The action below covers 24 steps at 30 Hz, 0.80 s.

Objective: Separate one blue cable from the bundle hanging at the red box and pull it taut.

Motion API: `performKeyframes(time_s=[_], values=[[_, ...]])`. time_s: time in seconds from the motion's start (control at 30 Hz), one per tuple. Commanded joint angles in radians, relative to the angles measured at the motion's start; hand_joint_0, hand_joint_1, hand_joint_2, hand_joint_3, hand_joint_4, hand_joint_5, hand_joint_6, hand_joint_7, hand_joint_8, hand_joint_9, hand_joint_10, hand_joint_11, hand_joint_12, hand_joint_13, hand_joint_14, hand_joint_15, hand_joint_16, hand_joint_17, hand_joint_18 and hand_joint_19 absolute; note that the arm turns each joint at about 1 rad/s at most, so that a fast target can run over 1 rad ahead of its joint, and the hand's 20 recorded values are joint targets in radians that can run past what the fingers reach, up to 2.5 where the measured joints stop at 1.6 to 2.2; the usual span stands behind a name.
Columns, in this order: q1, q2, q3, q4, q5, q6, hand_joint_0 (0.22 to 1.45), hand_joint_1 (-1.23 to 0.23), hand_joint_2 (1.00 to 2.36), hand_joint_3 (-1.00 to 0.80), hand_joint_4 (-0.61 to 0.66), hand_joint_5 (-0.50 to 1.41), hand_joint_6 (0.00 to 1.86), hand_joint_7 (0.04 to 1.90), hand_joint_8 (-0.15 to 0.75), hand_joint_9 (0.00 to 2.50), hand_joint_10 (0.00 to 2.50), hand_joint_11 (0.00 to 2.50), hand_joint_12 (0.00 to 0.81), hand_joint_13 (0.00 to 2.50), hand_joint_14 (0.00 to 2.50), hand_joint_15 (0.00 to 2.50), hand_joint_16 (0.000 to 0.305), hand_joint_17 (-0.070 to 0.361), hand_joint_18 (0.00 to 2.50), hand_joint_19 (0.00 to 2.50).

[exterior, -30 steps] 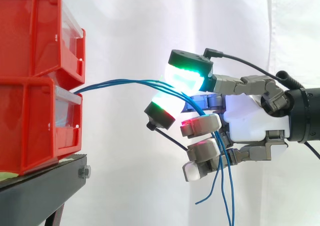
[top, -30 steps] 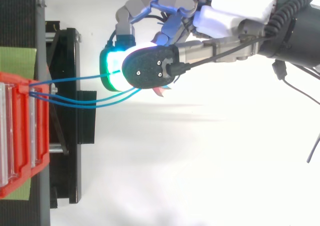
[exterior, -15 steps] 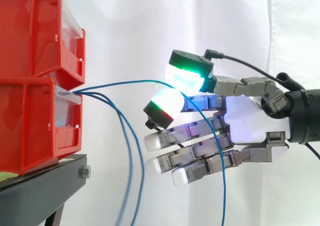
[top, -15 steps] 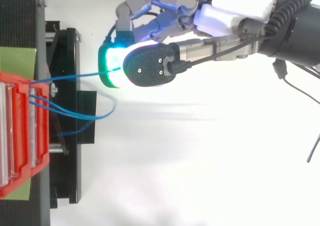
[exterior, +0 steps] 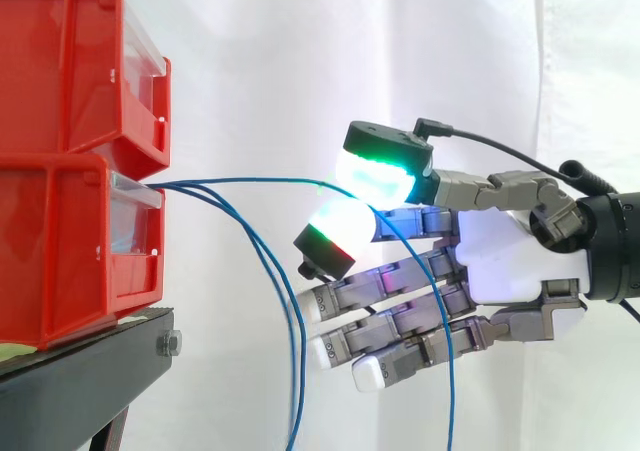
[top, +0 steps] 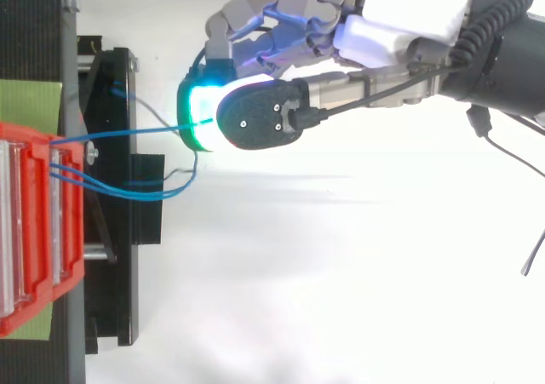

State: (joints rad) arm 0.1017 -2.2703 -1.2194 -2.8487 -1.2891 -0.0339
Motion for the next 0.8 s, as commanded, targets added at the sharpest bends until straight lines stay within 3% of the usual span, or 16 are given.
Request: performKeyframes(time_s=[0.0,0.2,0.3,0.5,0.77], values=[[0.001,0.000,-0.002,-0.001,0.007,0.003,0.64,-0.73,1.03,-0.11,-0.30,-0.19,0.92,1.19,0.150,0.59,0.01,0.38,0.297,0.41,0.01,0.24,0.042,0.095,0.41,0.52],[0.001,-0.003,-0.002,-0.005,0.005,0.003,0.65,-0.72,1.02,-0.08,-0.23,-0.19,0.93,1.26,0.174,0.63,0.02,0.46,0.308,0.43,0.01,0.28,0.043,0.096,0.42,0.53],[0.004,-0.003,-0.002,-0.005,0.005,0.003,0.66,-0.69,1.02,-0.10,-0.19,-0.20,0.95,1.20,0.192,0.62,0.02,0.52,0.311,0.44,0.01,0.30,0.044,0.098,0.42,0.53],[0.007,-0.003,-0.003,-0.005,0.004,0.003,0.67,-0.64,1.02,-0.24,-0.04,-0.22,0.97,1.06,0.224,0.62,0.02,0.70,0.321,0.43,0.01,0.31,0.045,0.101,0.42,0.53],[0.009,-0.003,-0.002,-0.005,0.005,0.003,0.67,-0.58,1.01,-0.42,0.07,-0.24,0.97,1.00,0.235,0.59,0.02,0.76,0.328,0.40,0.01,0.30,0.046,0.103,0.41,0.52]])
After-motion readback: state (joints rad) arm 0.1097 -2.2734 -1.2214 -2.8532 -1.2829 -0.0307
